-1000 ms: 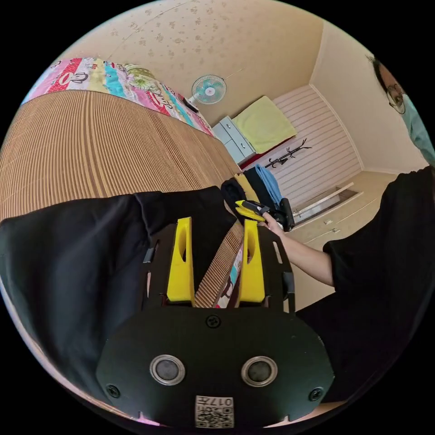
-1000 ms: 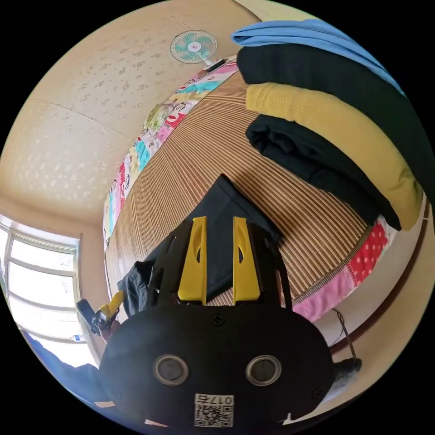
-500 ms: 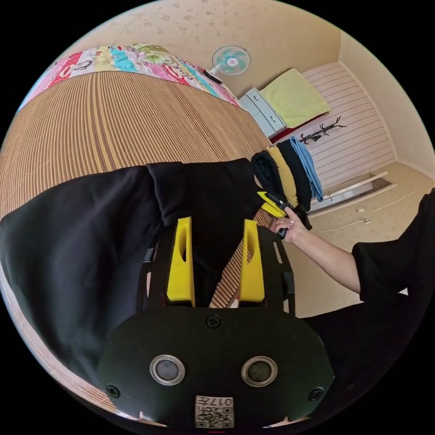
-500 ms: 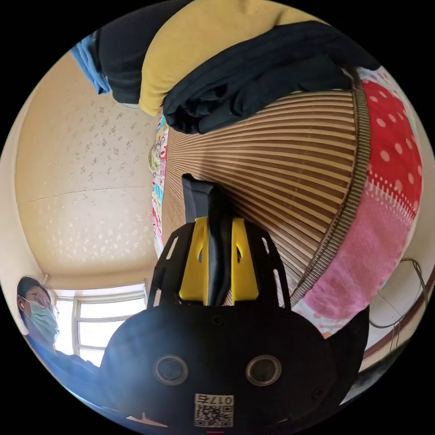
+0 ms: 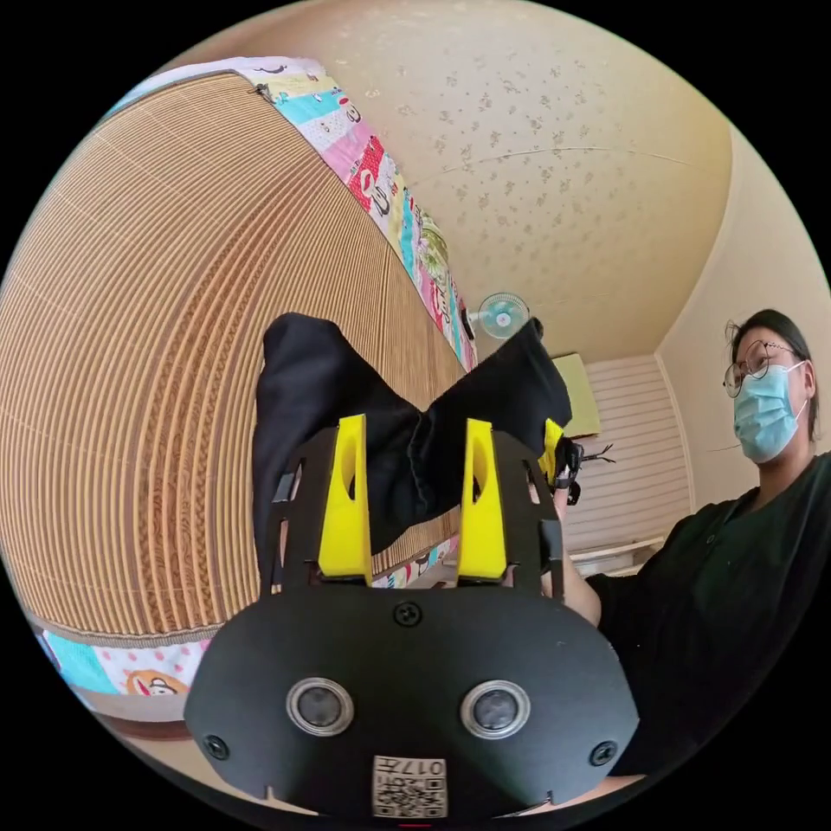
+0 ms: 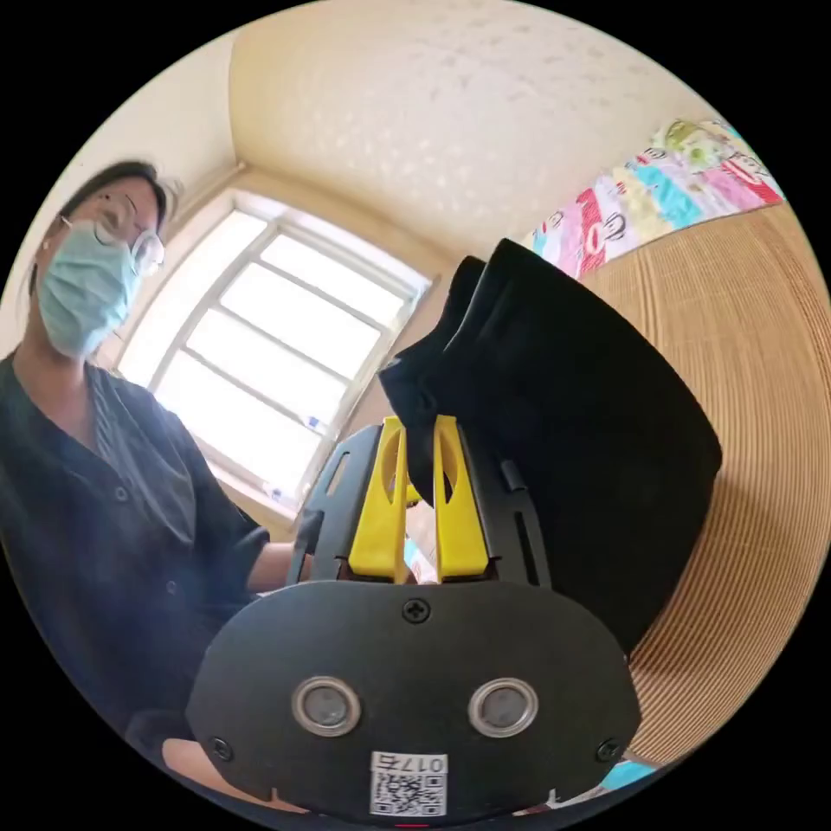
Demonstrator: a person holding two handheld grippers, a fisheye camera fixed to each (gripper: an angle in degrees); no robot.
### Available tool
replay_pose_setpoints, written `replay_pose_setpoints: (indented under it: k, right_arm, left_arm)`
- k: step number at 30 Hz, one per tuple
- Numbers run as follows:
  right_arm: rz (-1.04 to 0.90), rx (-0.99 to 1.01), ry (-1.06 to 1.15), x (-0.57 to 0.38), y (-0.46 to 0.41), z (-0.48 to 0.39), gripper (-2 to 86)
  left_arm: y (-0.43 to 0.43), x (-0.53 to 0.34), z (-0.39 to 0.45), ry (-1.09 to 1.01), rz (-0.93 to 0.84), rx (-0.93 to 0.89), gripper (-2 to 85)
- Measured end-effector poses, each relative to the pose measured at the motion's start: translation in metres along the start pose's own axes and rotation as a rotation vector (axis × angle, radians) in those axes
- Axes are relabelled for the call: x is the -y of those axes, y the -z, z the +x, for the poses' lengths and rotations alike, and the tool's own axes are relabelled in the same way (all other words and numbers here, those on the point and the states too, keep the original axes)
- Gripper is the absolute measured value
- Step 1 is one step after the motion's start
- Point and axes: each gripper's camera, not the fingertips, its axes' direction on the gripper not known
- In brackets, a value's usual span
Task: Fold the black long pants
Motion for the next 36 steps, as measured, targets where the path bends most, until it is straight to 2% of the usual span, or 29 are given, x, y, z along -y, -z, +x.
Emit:
replay_pose_setpoints:
  k: [4, 8, 12, 14, 16, 18, 21, 22, 24, 25, 27, 31, 36]
  right_arm:
    - [-0.418, -0.315, -0.043, -0.036, -0.143, 0.024, 6.6]
    - [-0.400, -0.233, -0.078, -0.039, -0.142, 0.028, 9.1]
    - [-0.448, -0.151, -0.004, -0.023, -0.121, 0.004, 12.8]
    - [-0.439, -0.121, 0.004, -0.016, -0.105, -0.001, 13.1]
    - [-0.391, -0.210, -0.008, -0.005, -0.074, 0.000, 13.2]
    - [-0.313, -0.339, -0.036, 0.002, -0.043, 0.008, 13.5]
    - [-0.192, -0.487, -0.180, 0.007, 0.010, 0.045, 15.3]
    - [-0.154, -0.476, -0.230, 0.007, 0.028, 0.064, 16.2]
    - [-0.136, -0.463, -0.282, 0.006, 0.043, 0.094, 17.1]
    - [-0.158, -0.430, -0.300, 0.007, 0.044, 0.115, 17.5]
    - [-0.191, -0.341, -0.309, 0.009, 0.039, 0.141, 17.8]
    - [-0.269, -0.133, -0.277, 0.018, 0.018, 0.179, 17.3]
    - [-0.318, 0.071, -0.279, 0.031, 0.008, 0.206, 17.0]
  left_arm:
    - [0.010, 0.006, -0.021, 0.062, -0.032, -0.023, 19.0]
    - [-0.013, 0.017, -0.014, 0.035, -0.125, 0.052, 19.5]
    - [-0.051, 0.029, 0.005, -0.036, -0.248, 0.157, 17.9]
    - [-0.079, 0.033, 0.008, -0.012, -0.353, 0.263, 13.8]
    - [-0.097, 0.033, 0.008, -0.018, -0.443, 0.354, 9.1]
    - [-0.098, 0.034, 0.014, -0.052, -0.446, 0.383, 5.8]
    - [-0.061, 0.036, 0.041, -0.170, -0.236, 0.355, 9.1]
    - [-0.045, 0.035, 0.049, -0.205, -0.155, 0.381, 10.9]
    - [-0.035, 0.037, 0.047, -0.176, -0.114, 0.443, 15.3]
    - [-0.042, 0.040, 0.038, -0.148, -0.164, 0.427, 20.0]
    - [-0.061, 0.042, 0.021, -0.100, -0.261, 0.354, 22.6]
    - [-0.095, 0.039, 0.019, -0.161, -0.344, 0.411, 21.9]
    - [-0.109, 0.046, 0.022, -0.155, -0.382, 0.391, 19.8]
